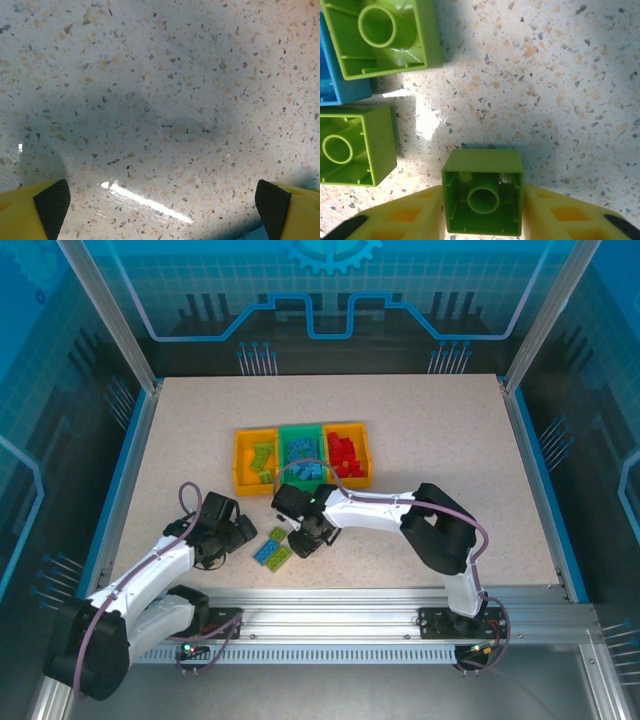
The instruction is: Sort the legos into containers by color
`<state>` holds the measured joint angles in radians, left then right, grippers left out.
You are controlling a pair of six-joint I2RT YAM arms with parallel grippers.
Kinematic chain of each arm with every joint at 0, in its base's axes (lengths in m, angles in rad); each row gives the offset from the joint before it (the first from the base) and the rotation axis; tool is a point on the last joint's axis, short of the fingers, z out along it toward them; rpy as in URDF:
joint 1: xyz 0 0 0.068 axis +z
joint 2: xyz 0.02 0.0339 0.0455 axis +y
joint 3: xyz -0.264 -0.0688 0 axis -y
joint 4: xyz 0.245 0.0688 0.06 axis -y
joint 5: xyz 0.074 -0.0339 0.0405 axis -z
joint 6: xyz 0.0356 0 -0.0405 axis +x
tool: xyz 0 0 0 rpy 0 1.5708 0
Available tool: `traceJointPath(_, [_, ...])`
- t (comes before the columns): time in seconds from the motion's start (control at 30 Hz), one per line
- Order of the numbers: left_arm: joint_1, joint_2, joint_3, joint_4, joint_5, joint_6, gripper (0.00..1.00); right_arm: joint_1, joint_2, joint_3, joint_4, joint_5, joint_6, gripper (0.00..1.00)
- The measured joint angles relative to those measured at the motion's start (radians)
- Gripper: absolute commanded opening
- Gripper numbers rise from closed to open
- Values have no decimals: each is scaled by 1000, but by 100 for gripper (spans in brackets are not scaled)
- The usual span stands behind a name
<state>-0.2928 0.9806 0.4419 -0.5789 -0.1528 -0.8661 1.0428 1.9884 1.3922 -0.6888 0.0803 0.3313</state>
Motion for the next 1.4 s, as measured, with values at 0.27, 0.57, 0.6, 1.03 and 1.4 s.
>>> traceJointPath(0.27, [0, 0, 0, 0, 0, 0, 99, -8, -10, 53, 2, -14, 1, 34])
traceJointPath(0.57, [0, 0, -15, 8, 0, 0, 99, -152, 43, 355, 39, -104, 55, 33])
traceJointPath(0.6, [0, 0, -18, 10, 0, 0, 99, -168, 65, 395, 47, -116, 66, 33])
traceJointPath(1.03, [0, 8, -26, 37, 1, -1, 99, -239, 459, 927, -26, -189, 164, 68])
traceJointPath(1.4, [0, 8, -31, 42, 0, -1, 99, -224, 390, 827, -22, -204, 146, 79])
